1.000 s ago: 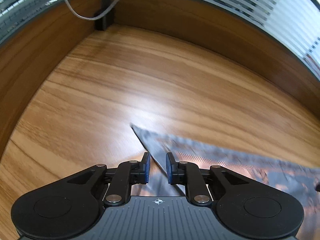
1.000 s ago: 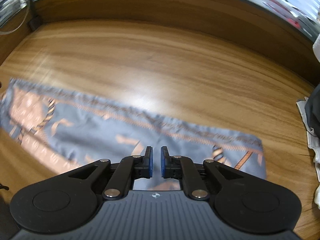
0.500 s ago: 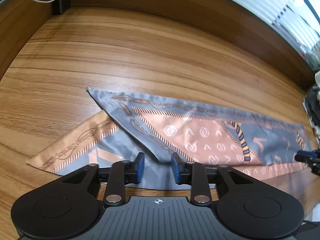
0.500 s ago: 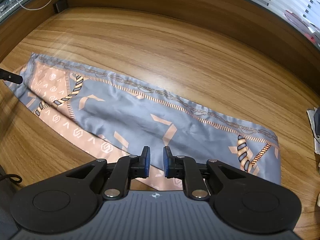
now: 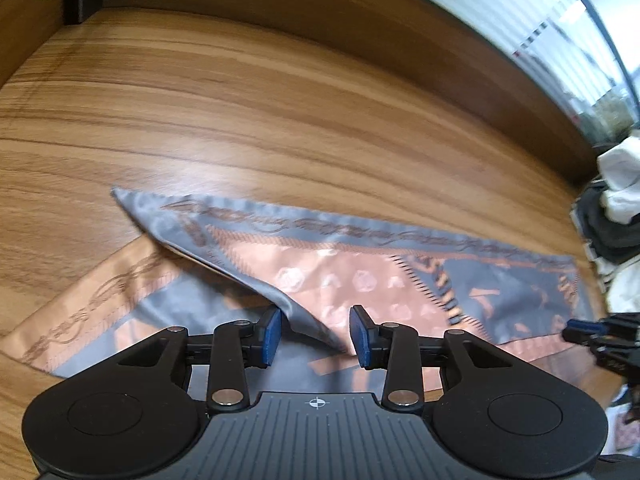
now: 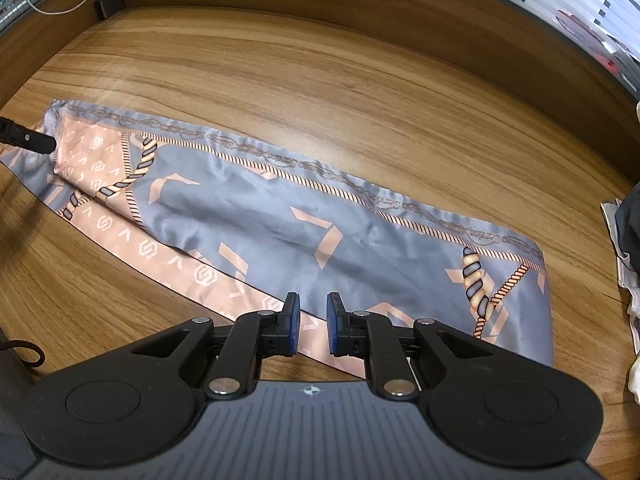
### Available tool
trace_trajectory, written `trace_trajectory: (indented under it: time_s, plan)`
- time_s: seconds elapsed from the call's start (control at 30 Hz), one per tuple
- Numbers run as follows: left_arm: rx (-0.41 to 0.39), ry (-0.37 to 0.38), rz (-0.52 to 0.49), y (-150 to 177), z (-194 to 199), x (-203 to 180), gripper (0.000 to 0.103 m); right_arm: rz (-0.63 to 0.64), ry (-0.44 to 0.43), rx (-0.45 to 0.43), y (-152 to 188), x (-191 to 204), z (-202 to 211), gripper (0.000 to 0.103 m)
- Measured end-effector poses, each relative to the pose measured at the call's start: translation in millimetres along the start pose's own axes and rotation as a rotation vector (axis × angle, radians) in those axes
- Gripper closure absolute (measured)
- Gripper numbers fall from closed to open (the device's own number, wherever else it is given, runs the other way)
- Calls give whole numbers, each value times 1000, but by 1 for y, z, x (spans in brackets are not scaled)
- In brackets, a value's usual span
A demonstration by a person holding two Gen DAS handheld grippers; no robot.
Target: Fold clothes
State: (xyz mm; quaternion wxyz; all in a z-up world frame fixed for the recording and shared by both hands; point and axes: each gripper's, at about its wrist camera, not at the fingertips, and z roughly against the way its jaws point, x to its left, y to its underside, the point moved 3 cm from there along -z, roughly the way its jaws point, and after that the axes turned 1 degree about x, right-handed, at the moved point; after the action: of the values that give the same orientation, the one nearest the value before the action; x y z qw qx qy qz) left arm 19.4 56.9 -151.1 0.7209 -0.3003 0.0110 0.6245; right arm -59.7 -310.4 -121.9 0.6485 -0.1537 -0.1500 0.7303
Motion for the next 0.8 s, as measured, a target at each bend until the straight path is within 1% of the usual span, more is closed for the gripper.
trace_trajectory:
  time_s: [0.07, 0.17, 0.27, 0.3, 0.33, 0.37, 0.4, 0.5, 0.63, 0.7, 0.8]
  plan:
    - [-2, 21, -7, -1, -1, -2, 63, -1, 1, 4, 0, 0, -1, 87]
    - [5, 16, -33, -1, -6, -5, 63, 1, 2, 9, -1, -1, -2, 87]
    - [18, 4, -57, 0, -12, -7, 66, 4, 1, 10, -3, -1, -3, 87]
    - [21, -1, -65, 0, -14, -8, 74, 6, 1, 10, -3, -1, -3, 87]
    - [24, -6, -72, 0, -15, -8, 90, 7, 1, 9, -4, -1, -3, 87]
    - [21, -8, -78, 0, -15, -9, 98, 7, 1, 9, -4, -1, -4, 87]
    - [14, -7, -81, 0, -14, -9, 101, 8, 2, 8, -4, -1, -4, 87]
    - [-24, -4, -66, -3, -5, -8, 101, 8, 2, 8, -4, -2, -4, 87]
    - [-34, 22, 32, -8, 13, 1, 101, 16, 0, 7, -1, -2, -4, 87]
    - [-16, 22, 69, -9, 19, 7, 101, 27, -3, 9, 1, -1, -5, 87]
    - [29, -24, 86, -4, 17, 15, 101, 52, -3, 14, 3, 1, -8, 84]
